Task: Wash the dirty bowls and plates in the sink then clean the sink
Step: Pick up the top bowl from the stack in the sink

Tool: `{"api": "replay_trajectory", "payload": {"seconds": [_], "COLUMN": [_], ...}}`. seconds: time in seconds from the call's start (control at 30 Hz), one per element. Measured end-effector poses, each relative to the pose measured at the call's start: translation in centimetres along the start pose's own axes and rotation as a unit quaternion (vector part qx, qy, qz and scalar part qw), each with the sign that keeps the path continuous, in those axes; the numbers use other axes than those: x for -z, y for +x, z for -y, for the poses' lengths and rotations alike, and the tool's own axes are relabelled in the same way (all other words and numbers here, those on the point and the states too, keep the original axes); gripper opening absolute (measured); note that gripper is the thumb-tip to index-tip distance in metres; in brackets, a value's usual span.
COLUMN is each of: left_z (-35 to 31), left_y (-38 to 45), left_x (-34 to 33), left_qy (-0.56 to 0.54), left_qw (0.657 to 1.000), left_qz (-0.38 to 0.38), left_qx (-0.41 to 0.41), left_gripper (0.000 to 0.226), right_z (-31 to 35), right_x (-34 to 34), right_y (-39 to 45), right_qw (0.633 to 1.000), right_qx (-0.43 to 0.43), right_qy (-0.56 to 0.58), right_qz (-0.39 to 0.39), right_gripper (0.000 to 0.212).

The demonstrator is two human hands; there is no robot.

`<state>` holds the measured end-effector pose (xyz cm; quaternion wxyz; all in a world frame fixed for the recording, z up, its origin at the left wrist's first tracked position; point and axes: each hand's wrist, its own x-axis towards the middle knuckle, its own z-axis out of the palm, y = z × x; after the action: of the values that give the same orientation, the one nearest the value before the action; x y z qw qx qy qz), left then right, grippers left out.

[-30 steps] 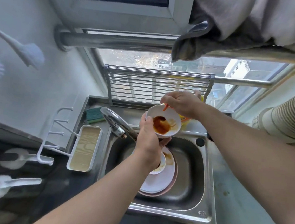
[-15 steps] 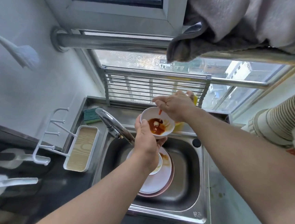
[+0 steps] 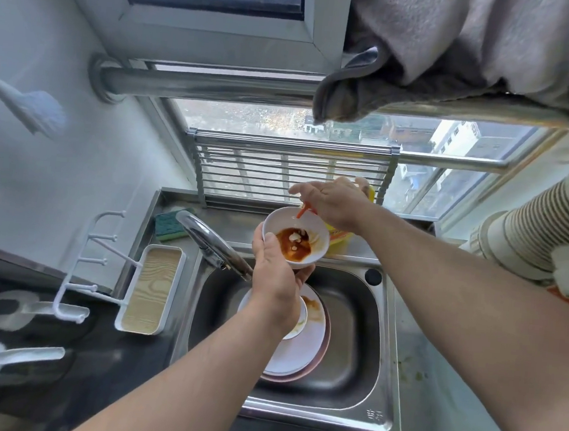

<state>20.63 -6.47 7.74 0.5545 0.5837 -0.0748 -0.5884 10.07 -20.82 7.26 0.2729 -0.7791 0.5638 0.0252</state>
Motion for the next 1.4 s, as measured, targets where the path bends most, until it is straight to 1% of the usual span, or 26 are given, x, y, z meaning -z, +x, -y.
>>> {"api": "replay_trajectory", "payload": {"seconds": [0.1, 0.2, 0.3, 0.43, 0.53, 0.63, 0.8, 0.87, 0.97, 1.07, 1.13, 1.2, 1.3, 1.4], "left_z": [0.1, 0.4, 0.5, 0.3, 0.4, 0.7, 0.9, 0.9, 1.0, 1.0, 1.0, 1.0, 1.1, 1.1], "left_y": [0.0, 0.0, -0.2, -0.2, -0.2, -0.2, -0.4, -0.5, -0.5, -0.5, -0.4, -0.4, -0.3, -0.3], "left_x": [-0.1, 0.1, 0.3, 0.1, 0.1, 0.3, 0.4, 0.4, 0.4, 0.5, 0.5, 0.5, 0.5, 0.5], "left_qy": [0.001, -0.005, 0.003, 0.0, 0.0, 0.002, 0.001, 0.002, 0.005, -0.001, -0.006, -0.005, 0.0, 0.006], "left_qw": [1.0, 1.0, 1.0, 1.0, 1.0, 1.0, 1.0, 1.0, 1.0, 1.0, 1.0, 1.0, 1.0, 1.0], "left_qz": [-0.009, -0.017, -0.018, -0.011, -0.017, -0.024, -0.021, -0.018, -0.02, -0.024, -0.024, -0.025, -0.026, -0.023], "left_qx": [-0.009, -0.001, -0.008, -0.014, -0.012, -0.006, -0.007, -0.006, -0.004, -0.008, -0.006, -0.002, -0.001, 0.0], "left_gripper": [0.04, 0.041, 0.042, 0.042, 0.042, 0.042, 0.042, 0.041, 0.042, 0.042, 0.041, 0.041, 0.042, 0.043], "right_z": [0.2, 0.7, 0.5, -0.2, 0.3, 0.8, 0.0, 0.1, 0.6, 0.5, 0.2, 0.3, 0.7, 0.4], "right_x": [-0.3, -1.0, -0.8, -0.2, -0.7, -1.0, 0.0, -0.1, -1.0, -0.6, 0.0, 0.0, -0.9, -1.2], "right_y": [-0.5, -0.8, -0.6, -0.6, -1.0, -1.4, -1.1, -1.0, -1.1, -1.1, -1.0, -0.8, -0.7, -0.4], "right_qw": [0.999, 0.997, 0.998, 1.0, 0.998, 0.997, 1.0, 1.0, 0.998, 0.999, 1.0, 1.0, 0.998, 0.998], "right_qx": [0.007, 0.005, -0.003, 0.002, 0.011, 0.007, -0.004, 0.004, 0.006, 0.003, 0.001, 0.004, 0.004, -0.004], "right_qy": [-0.038, -0.072, -0.052, -0.01, -0.06, -0.071, -0.004, -0.019, -0.059, -0.036, -0.01, -0.019, -0.058, -0.048], "right_qz": [-0.009, -0.027, -0.028, 0.007, -0.014, -0.018, 0.003, 0.0, -0.018, -0.018, -0.003, -0.002, -0.021, -0.031], "right_gripper": [0.054, 0.049, 0.054, 0.064, 0.055, 0.052, 0.058, 0.058, 0.052, 0.055, 0.059, 0.058, 0.052, 0.054]}}
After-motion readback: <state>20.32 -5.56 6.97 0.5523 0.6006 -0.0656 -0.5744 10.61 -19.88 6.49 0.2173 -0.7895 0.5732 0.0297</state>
